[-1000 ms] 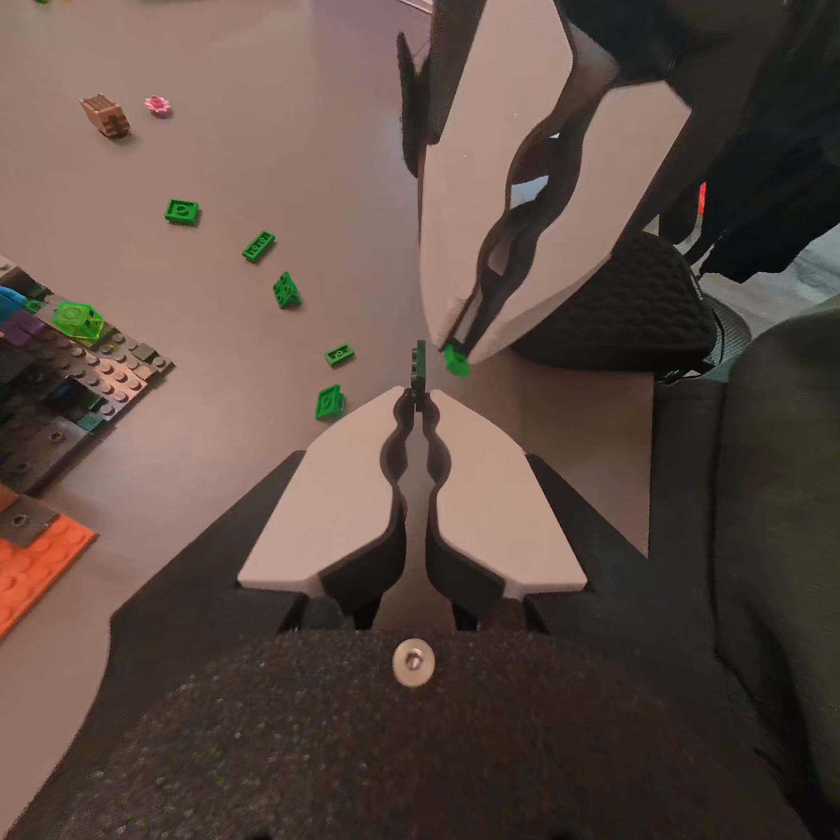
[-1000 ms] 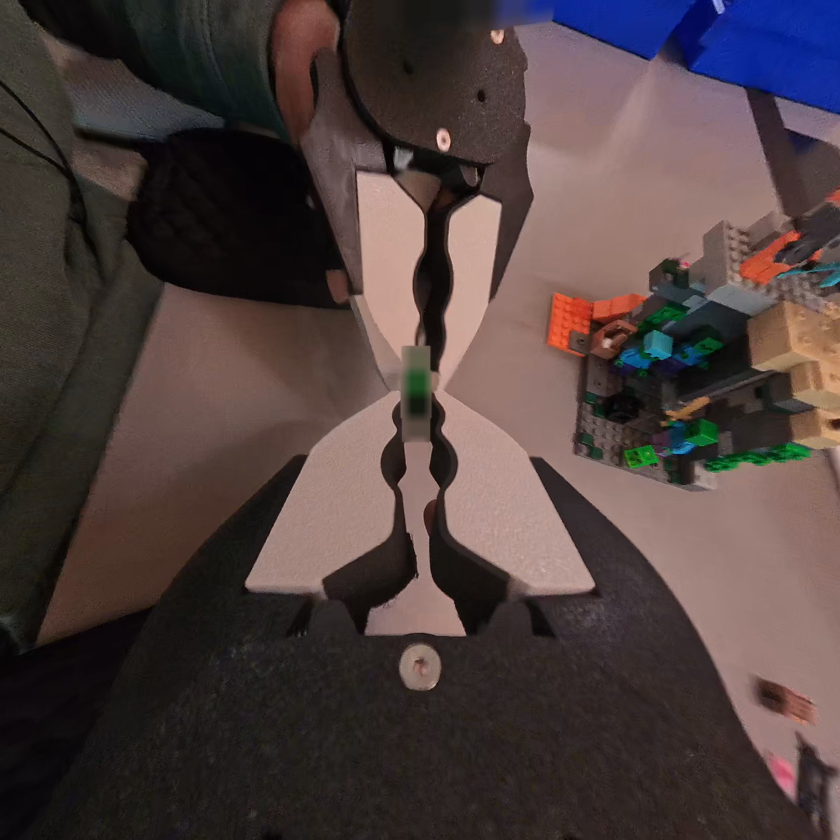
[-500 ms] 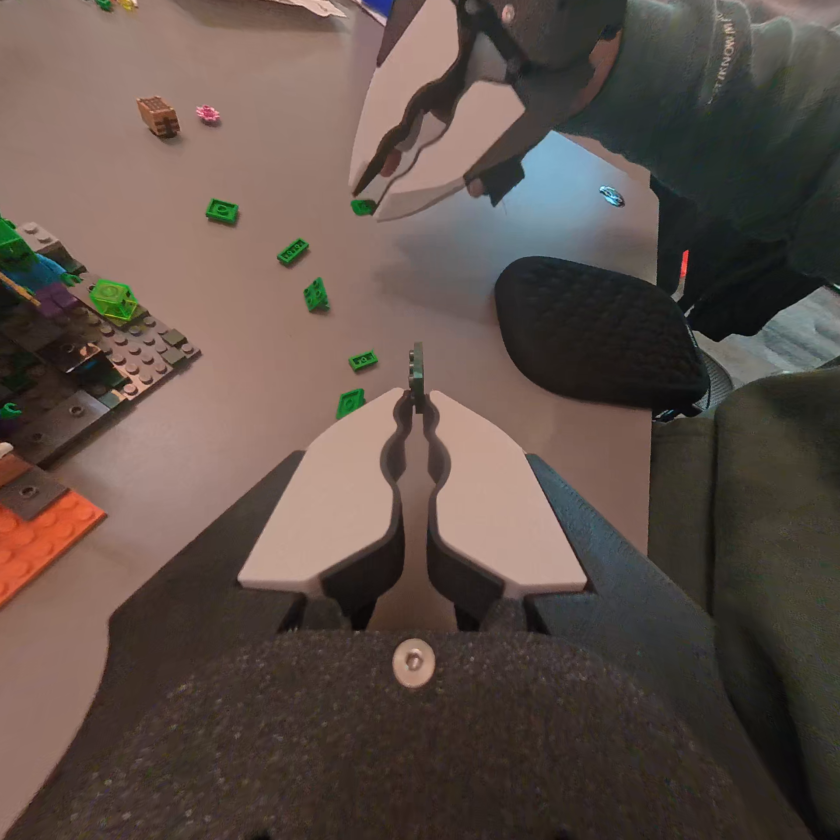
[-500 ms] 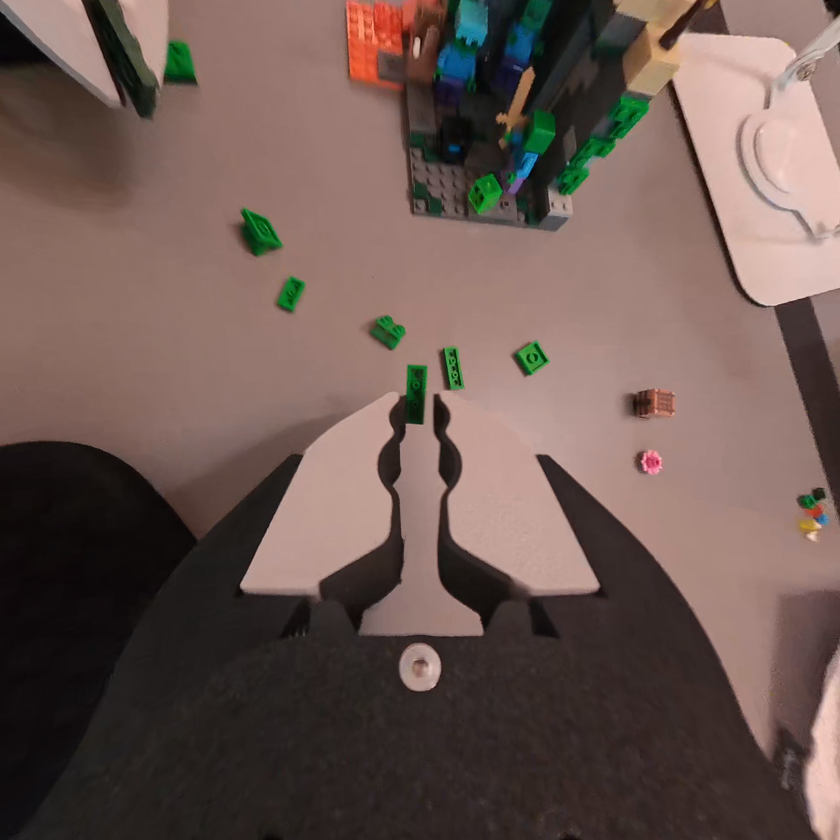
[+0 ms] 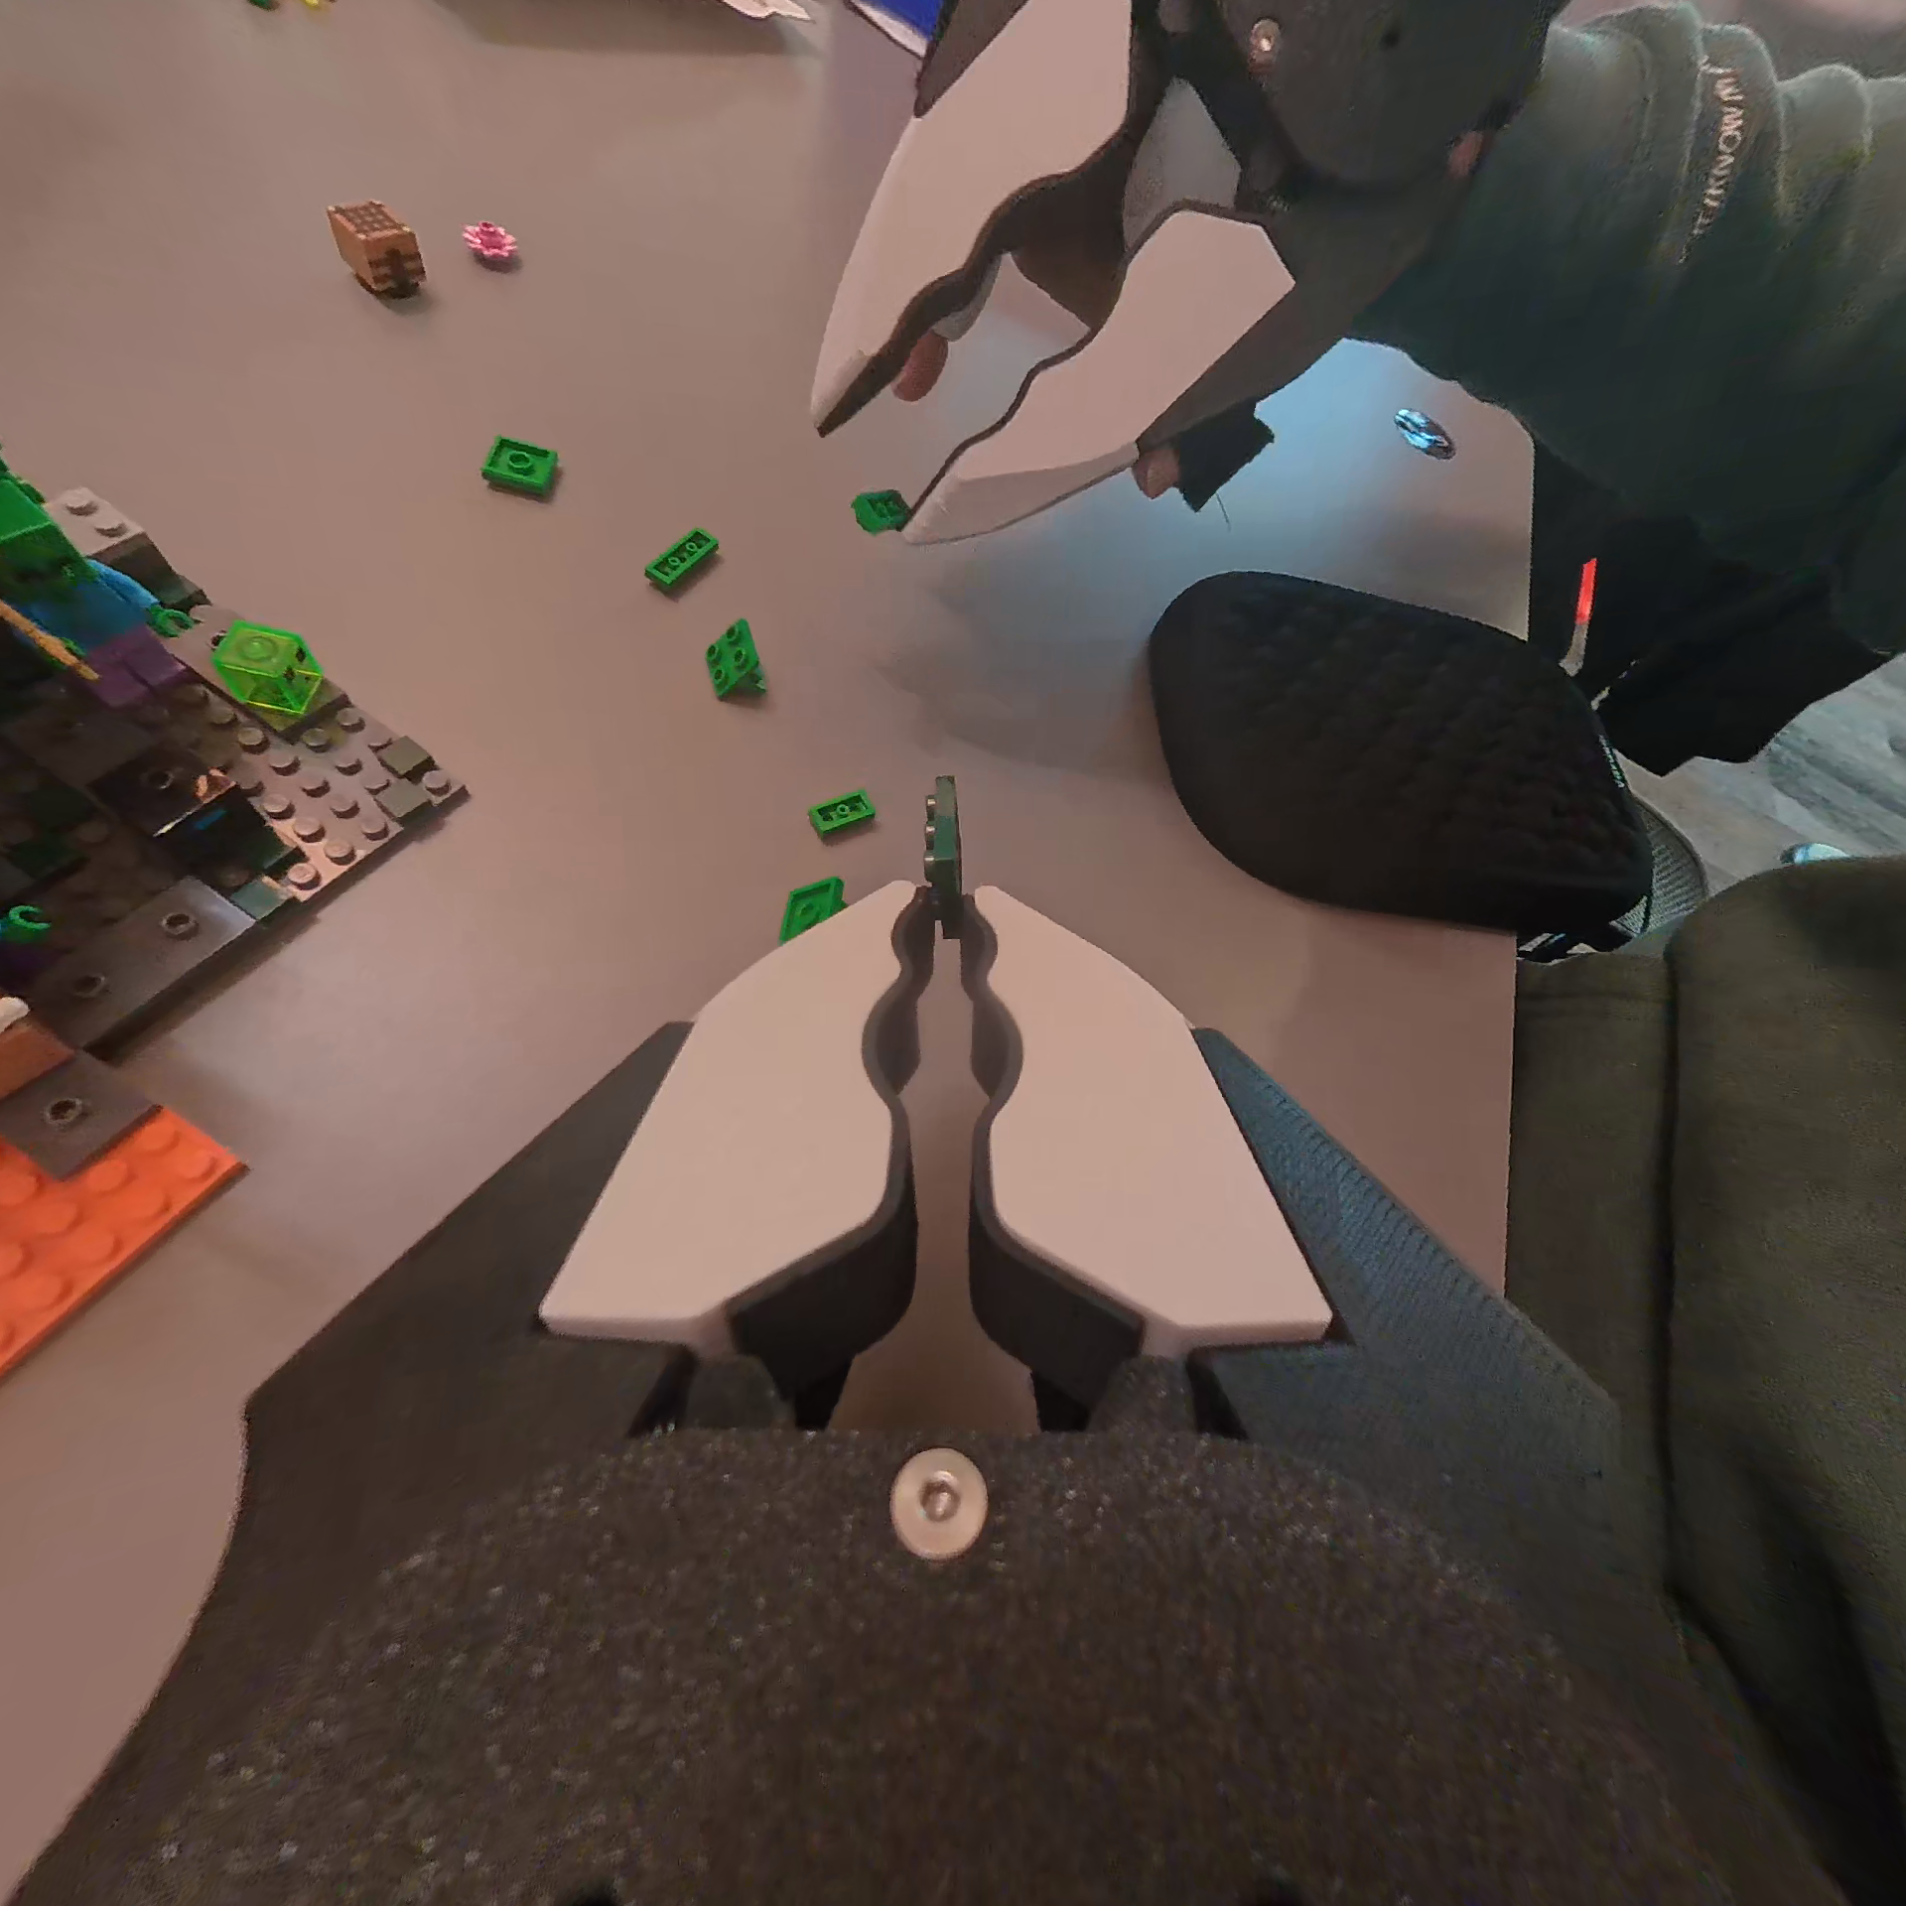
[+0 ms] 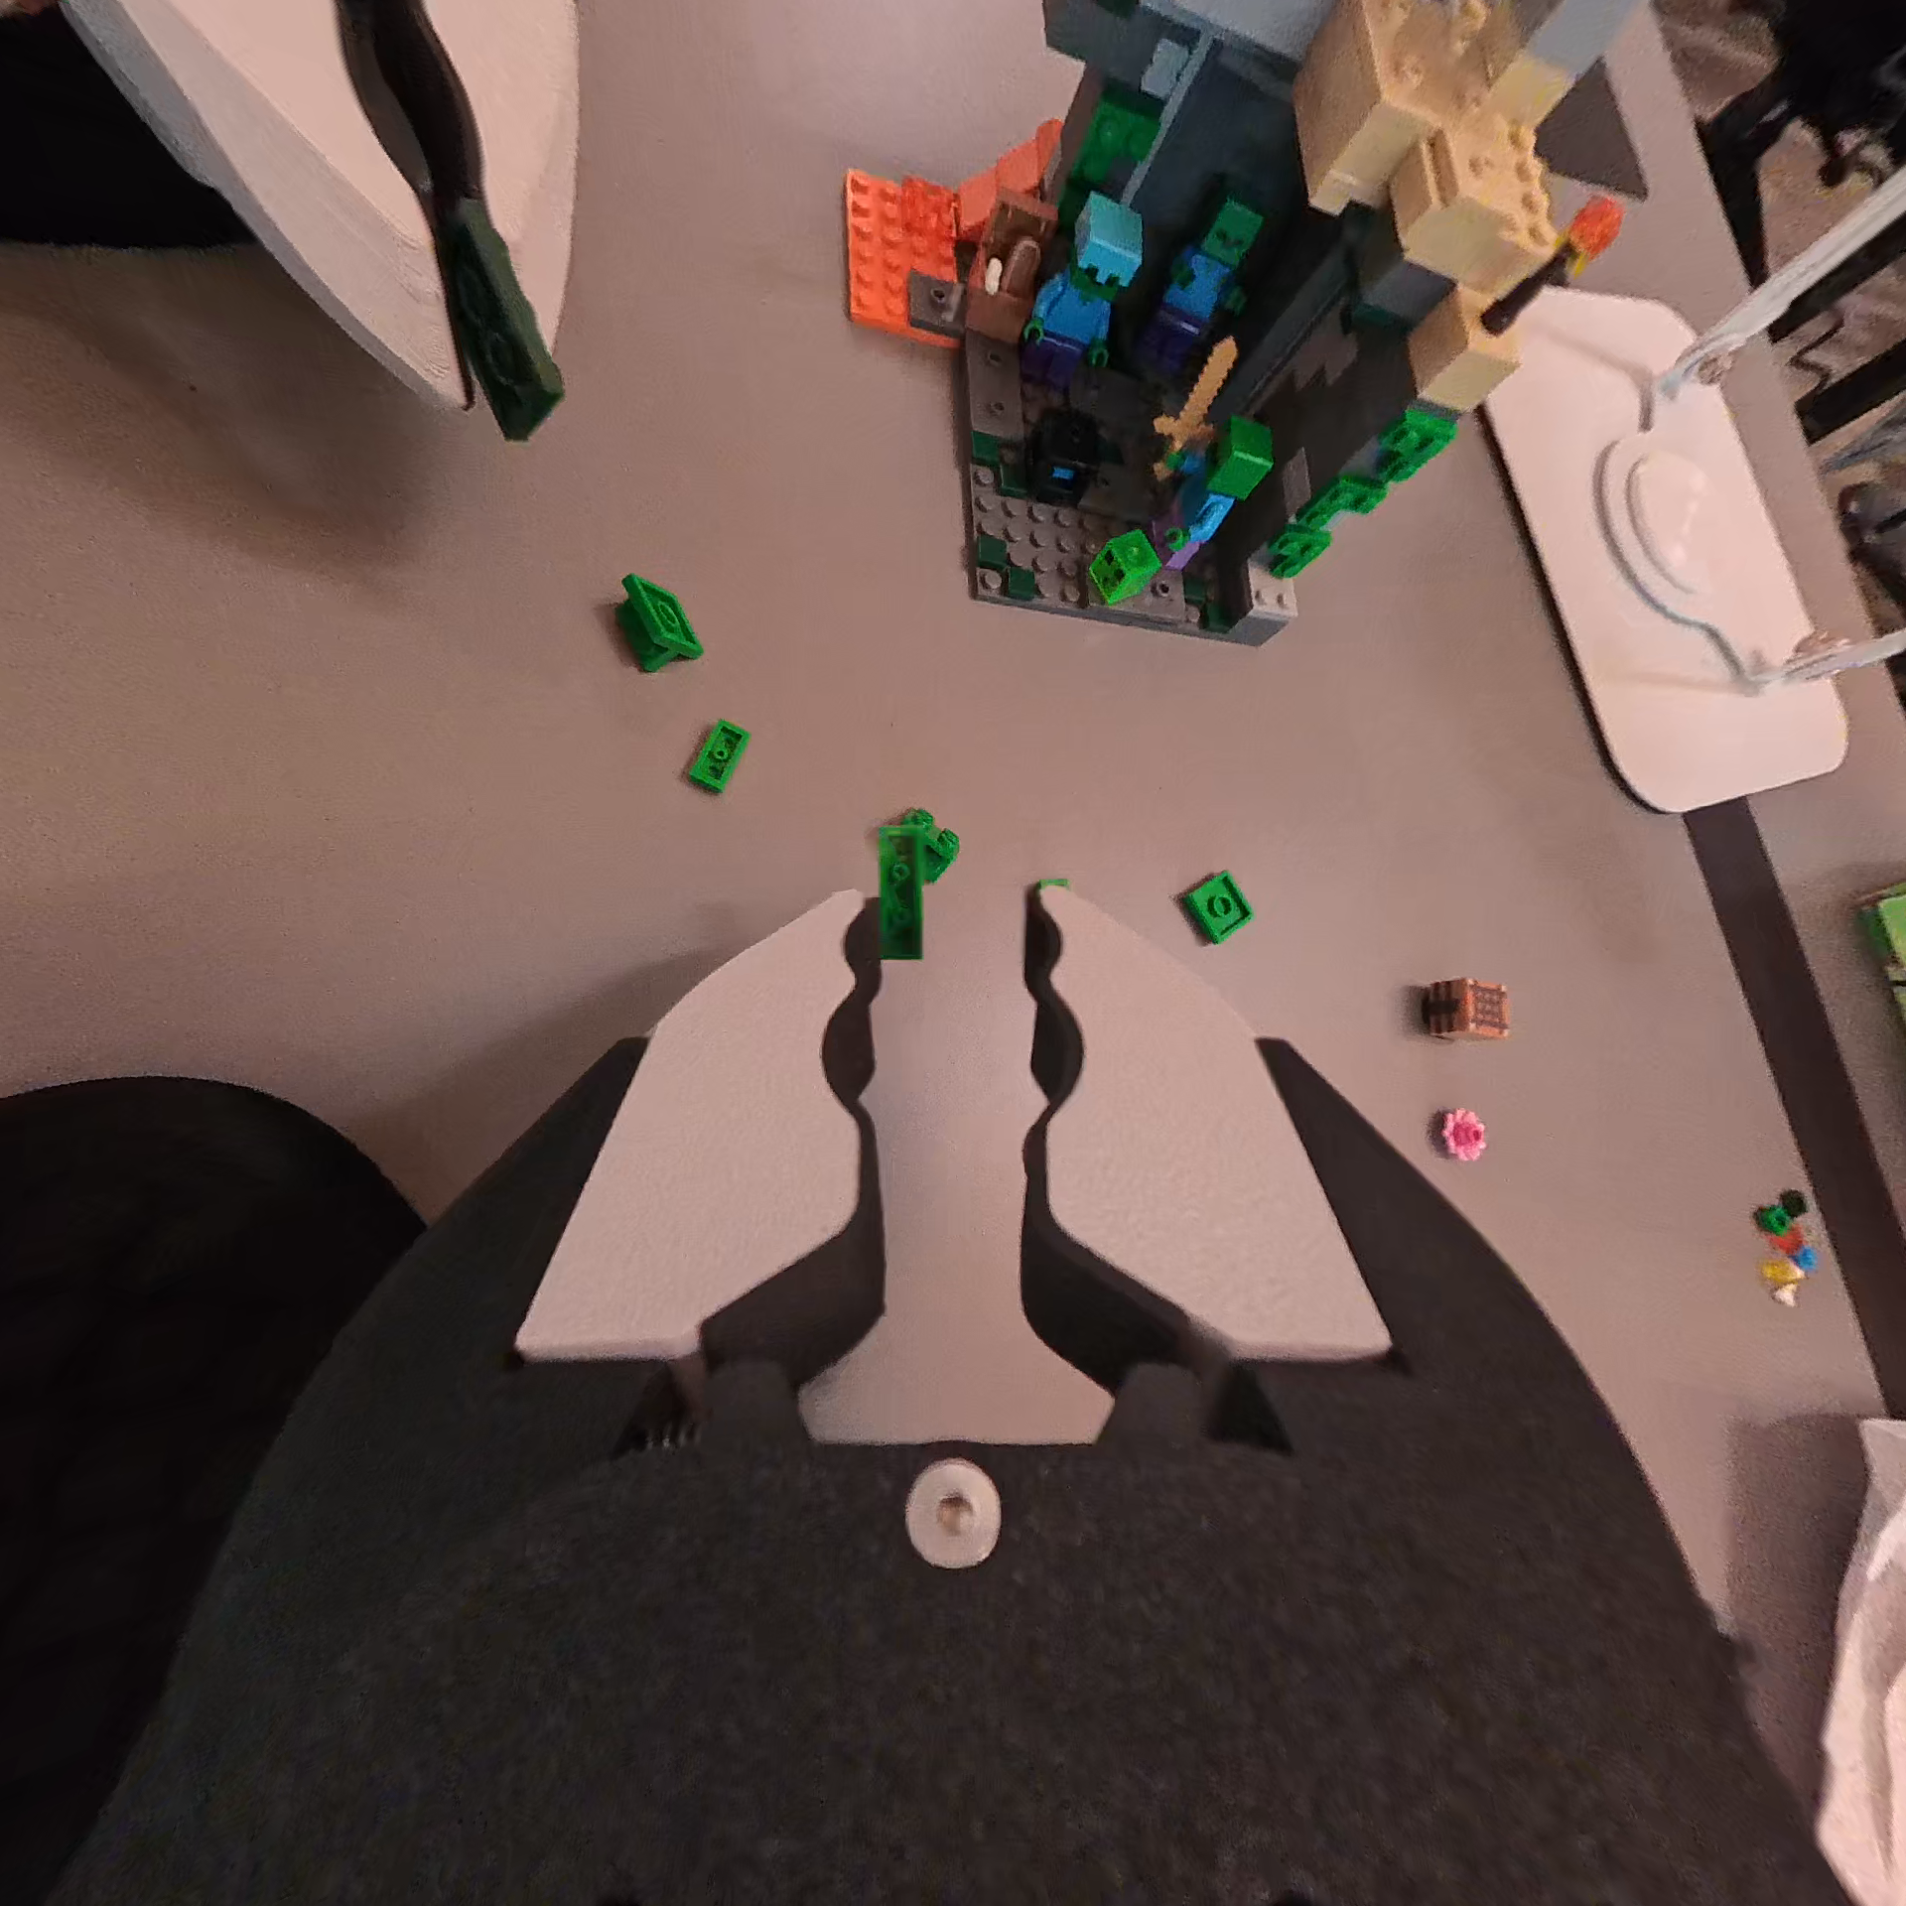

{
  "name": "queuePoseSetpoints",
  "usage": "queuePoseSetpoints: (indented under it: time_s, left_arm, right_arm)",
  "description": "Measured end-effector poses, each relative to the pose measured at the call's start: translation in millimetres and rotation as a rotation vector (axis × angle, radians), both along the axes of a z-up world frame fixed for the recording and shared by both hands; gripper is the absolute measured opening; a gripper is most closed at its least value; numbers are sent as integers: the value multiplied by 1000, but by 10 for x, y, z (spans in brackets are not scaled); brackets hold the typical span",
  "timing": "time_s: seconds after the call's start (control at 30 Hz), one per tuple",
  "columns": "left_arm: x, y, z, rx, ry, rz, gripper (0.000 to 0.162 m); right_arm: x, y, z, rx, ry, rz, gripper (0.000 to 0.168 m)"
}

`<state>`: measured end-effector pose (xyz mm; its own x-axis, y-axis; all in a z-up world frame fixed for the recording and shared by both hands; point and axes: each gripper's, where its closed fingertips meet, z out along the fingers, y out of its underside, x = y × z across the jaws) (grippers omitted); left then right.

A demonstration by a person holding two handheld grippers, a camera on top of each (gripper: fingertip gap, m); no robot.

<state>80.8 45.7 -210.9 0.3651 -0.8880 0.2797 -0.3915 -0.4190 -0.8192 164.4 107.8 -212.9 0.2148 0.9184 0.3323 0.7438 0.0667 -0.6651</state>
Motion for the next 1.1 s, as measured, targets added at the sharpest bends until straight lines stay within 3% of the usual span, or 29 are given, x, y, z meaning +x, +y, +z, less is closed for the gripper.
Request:
queuePoseSetpoints:
  time_s: [0.13,0.33,0.6,0.8,1.1]
  left_arm:
    - [21,-18,-8,2,4,-11,4]
    - [62,-10,8,-2,-4,-15,4]
    - [393,91,209,99,-16,-79,4]
    - [470,247,-188,274,285,-122,4]
    - [448,192,-216,226,233,-104,4]
  right_arm:
    - [-47,-113,78,-7,45,34,7]
    - [-100,-234,117,-157,110,43,9]
    - [-212,-329,2,-77,46,105,11]
    - [-221,-360,74,-34,62,118,11]
    - [-56,-342,45,-31,87,63,13]
